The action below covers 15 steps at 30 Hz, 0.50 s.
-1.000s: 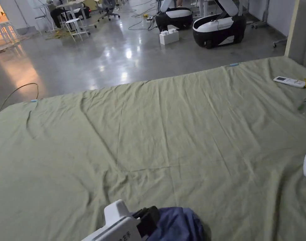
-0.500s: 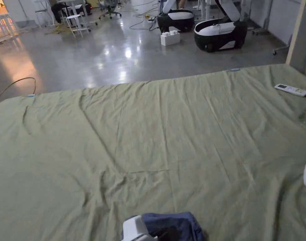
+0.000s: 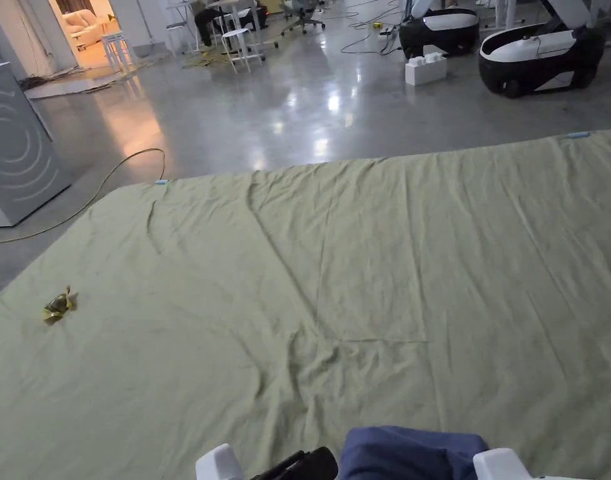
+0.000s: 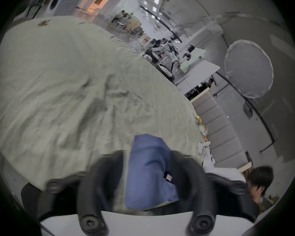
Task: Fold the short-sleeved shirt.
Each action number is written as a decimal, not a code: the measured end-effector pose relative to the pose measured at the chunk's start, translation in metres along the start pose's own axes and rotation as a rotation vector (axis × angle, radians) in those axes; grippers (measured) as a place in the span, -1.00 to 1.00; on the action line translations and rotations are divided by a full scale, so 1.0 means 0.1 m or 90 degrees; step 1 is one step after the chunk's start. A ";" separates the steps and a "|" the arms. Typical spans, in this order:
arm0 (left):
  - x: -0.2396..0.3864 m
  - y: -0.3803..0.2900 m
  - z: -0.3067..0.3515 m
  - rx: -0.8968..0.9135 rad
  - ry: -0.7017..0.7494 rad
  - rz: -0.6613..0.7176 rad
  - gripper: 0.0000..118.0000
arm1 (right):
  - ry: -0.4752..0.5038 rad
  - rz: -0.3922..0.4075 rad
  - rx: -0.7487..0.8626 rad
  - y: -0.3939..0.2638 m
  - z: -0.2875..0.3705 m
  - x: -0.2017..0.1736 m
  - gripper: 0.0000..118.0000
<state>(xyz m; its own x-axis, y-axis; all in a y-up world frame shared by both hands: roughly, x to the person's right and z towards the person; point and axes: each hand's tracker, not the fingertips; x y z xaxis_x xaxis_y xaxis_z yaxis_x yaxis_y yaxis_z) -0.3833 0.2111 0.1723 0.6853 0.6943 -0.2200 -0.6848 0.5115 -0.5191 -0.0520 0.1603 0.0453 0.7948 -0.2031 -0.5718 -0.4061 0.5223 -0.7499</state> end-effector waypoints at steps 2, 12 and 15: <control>-0.10 0.03 -0.12 -0.024 -0.019 0.020 0.54 | -0.007 -0.007 -0.007 0.02 0.00 -0.01 -0.98; -0.29 -0.06 -1.11 -0.276 -0.188 -0.002 0.68 | -0.006 0.014 0.009 -0.05 0.00 0.00 -0.98; -0.17 -0.07 -1.25 -0.264 -0.175 0.021 0.13 | -0.011 0.016 0.021 -0.08 0.00 -0.01 -0.98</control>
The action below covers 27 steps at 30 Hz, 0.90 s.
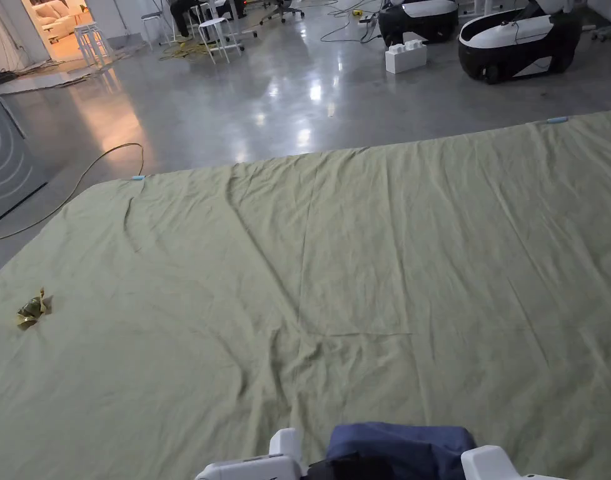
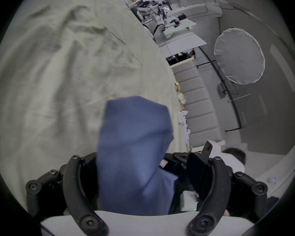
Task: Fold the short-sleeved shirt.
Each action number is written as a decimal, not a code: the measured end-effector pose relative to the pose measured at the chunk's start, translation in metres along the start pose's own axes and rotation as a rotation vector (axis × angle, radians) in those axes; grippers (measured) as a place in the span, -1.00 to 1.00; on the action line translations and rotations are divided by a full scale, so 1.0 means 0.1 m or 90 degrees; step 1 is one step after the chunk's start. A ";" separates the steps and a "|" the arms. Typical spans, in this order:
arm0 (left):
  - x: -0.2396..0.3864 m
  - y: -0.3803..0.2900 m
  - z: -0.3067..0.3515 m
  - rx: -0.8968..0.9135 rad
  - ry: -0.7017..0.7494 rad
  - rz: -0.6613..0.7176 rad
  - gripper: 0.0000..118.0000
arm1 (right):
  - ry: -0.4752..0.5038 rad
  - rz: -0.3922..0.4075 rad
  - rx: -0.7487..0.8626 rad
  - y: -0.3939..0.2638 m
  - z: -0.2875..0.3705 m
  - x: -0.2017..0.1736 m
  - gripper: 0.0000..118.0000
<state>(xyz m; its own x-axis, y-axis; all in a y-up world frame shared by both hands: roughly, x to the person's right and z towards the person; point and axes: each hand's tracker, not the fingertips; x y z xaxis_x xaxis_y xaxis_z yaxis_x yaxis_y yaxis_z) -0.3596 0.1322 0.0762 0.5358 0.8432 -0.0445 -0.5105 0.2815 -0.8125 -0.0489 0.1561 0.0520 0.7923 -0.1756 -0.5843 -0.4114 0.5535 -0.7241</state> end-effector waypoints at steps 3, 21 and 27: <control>0.01 0.07 0.02 -0.012 0.064 -0.005 -0.52 | 0.013 -0.003 0.005 0.01 0.02 0.06 -0.98; -0.62 1.29 3.12 0.209 0.514 0.103 -0.39 | 0.198 -0.095 0.087 -0.08 0.71 -0.09 -0.98; -0.59 1.51 3.38 0.228 0.754 0.008 0.46 | 0.196 -0.080 0.084 -0.09 0.78 -0.13 -0.98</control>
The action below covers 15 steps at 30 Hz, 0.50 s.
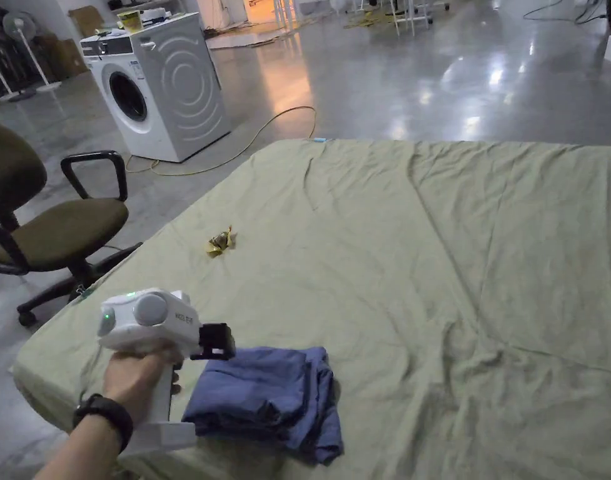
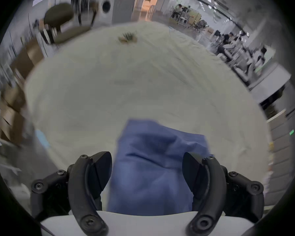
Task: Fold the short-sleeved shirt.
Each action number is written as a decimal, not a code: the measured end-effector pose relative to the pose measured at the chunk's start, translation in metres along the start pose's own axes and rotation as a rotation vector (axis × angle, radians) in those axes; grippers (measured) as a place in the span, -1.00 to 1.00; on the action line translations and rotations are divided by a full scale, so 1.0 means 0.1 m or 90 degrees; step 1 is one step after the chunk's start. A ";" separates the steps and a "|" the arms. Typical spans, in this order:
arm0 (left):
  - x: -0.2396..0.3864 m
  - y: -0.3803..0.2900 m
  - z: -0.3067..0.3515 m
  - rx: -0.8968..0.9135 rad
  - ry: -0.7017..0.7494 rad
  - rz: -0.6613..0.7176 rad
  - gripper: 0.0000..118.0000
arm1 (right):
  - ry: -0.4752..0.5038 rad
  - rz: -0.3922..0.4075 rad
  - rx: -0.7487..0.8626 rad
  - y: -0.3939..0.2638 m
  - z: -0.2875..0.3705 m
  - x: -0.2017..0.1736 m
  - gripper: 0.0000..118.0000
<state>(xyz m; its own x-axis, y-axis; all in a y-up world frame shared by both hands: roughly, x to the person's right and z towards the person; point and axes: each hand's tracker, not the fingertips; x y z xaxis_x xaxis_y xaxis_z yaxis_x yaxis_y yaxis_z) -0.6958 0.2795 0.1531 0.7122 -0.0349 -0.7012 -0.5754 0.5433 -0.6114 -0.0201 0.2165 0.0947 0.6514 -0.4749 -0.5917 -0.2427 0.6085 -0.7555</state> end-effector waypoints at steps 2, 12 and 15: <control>-0.05 0.04 0.31 0.041 0.071 -0.050 0.46 | 0.000 0.008 0.008 0.03 0.05 0.00 -0.98; 0.80 -1.12 2.64 0.430 -0.269 -0.135 0.46 | -0.080 0.088 0.167 0.26 0.70 -0.22 -0.98; 1.28 -1.48 2.75 0.537 -0.266 -0.205 0.46 | -0.122 0.116 0.242 0.27 0.98 -0.24 -0.98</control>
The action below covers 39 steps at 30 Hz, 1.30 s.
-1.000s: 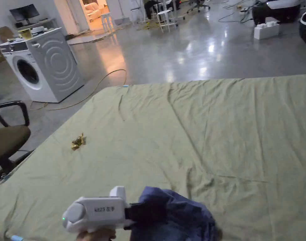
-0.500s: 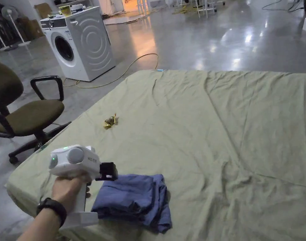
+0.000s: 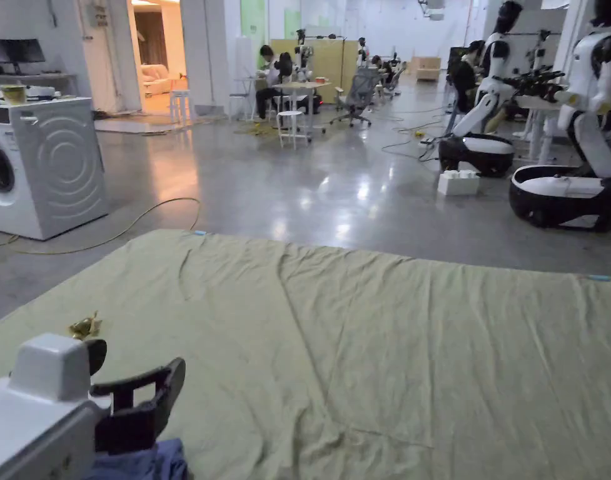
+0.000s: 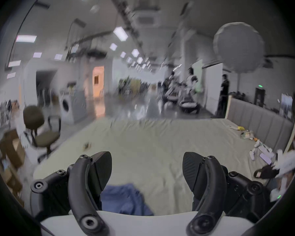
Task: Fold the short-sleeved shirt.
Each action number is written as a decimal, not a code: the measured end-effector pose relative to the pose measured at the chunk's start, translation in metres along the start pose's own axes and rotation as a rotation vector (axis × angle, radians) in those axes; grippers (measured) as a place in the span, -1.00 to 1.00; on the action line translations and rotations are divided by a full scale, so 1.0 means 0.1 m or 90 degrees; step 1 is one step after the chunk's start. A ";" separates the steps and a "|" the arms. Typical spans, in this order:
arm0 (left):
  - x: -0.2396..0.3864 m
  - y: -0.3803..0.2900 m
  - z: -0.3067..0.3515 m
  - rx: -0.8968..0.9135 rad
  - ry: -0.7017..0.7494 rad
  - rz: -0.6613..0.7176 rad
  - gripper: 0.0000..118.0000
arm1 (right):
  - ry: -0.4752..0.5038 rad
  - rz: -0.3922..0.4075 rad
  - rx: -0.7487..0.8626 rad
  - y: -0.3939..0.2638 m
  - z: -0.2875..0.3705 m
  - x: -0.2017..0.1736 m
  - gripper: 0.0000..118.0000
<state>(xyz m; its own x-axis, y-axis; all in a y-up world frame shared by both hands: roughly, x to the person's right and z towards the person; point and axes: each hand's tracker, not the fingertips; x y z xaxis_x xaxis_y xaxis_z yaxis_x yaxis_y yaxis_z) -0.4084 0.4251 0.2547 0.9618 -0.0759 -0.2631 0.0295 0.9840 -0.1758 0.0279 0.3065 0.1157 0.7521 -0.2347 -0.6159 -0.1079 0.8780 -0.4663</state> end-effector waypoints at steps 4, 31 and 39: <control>0.56 -0.08 0.03 0.012 -0.054 0.041 0.30 | -0.089 0.014 0.092 0.15 0.36 0.04 -0.98; 1.23 0.14 0.61 0.083 0.010 -0.008 -1.00 | -0.210 0.088 0.258 0.51 1.04 -0.05 -0.98; 1.28 0.07 0.55 0.065 -0.005 -0.013 -1.00 | -0.214 0.088 0.261 0.52 1.08 -0.05 -0.98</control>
<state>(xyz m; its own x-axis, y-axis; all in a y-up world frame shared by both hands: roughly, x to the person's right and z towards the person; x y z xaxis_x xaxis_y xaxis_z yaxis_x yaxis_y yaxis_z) -0.2698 0.4312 0.2719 0.9628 -0.0947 -0.2532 0.0760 0.9937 -0.0828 0.0883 0.3981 0.1631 0.9225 -0.0180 -0.3855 -0.0088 0.9977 -0.0676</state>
